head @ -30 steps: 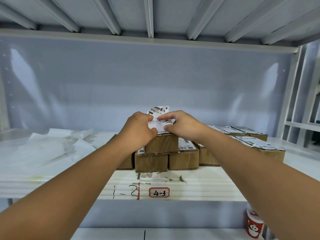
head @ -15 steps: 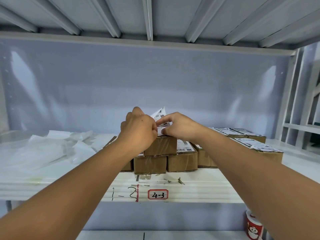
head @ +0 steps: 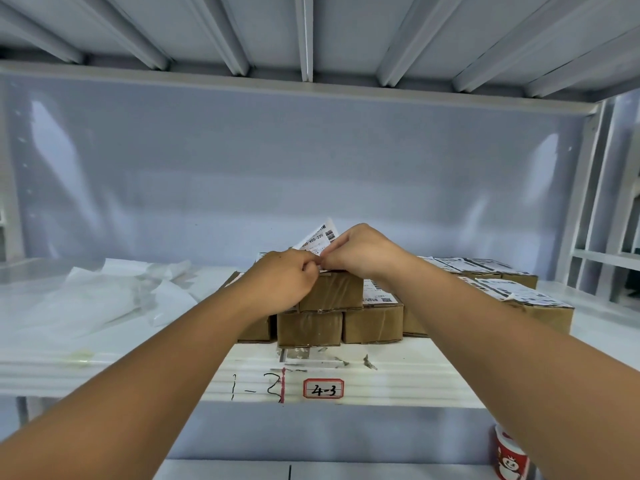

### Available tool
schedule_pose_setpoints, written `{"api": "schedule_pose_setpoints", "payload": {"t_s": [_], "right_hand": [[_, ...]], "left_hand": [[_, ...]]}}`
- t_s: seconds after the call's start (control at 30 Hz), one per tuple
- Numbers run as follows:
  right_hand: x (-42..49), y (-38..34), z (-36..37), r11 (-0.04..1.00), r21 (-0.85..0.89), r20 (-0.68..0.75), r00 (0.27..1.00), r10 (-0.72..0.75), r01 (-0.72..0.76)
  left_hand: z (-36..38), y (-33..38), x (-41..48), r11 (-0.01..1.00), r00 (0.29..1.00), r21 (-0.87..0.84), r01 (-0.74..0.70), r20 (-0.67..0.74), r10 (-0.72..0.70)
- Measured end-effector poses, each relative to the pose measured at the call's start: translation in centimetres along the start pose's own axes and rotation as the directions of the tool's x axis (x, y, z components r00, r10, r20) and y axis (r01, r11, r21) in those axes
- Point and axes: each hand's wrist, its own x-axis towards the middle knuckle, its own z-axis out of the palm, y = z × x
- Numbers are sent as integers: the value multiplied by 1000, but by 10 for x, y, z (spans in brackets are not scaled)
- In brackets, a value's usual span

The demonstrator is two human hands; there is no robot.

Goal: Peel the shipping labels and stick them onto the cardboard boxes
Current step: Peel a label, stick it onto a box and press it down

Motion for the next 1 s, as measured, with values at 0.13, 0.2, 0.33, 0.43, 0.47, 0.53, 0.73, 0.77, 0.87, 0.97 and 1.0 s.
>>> {"api": "schedule_pose_setpoints", "payload": {"t_s": [0.13,0.2,0.33,0.43,0.47,0.53,0.73,0.77,0.87,0.97,1.0], "right_hand": [[3,3,0,1000,1,-2,1000,24,-24],[0,8,-3,999,14,-16,999,30,-30],[-5,22,-8,978,200,24,998,59,-63],[-4,32,-9,936,338,34,995,92,-98],[-4,33,-9,932,348,34,995,96,-102],[-2,34,-8,937,340,20,997,74,-77],[5,47,-10,919,394,46,999,-14,-5],[6,50,-10,917,399,71,997,-27,-4],[10,54,-9,930,361,74,993,-97,64],[15,54,-3,939,294,28,980,-195,179],[16,54,-3,933,309,49,976,-211,186]], "left_hand": [[-3,-2,3,1000,999,7,-7,36,7],[-3,-3,4,1000,999,7,-7,48,7],[-6,-9,6,992,994,-123,7,107,6],[-8,-18,12,981,984,-195,12,176,23],[-9,-20,15,979,978,-201,13,208,30],[-13,-23,21,974,963,-227,25,268,38],[-9,-36,36,934,963,-356,39,262,59],[-6,-40,38,926,970,-376,33,234,61],[3,-46,42,884,978,-466,32,197,69],[11,-48,46,850,978,-524,62,202,53],[13,-48,46,843,979,-534,66,198,49]]}}
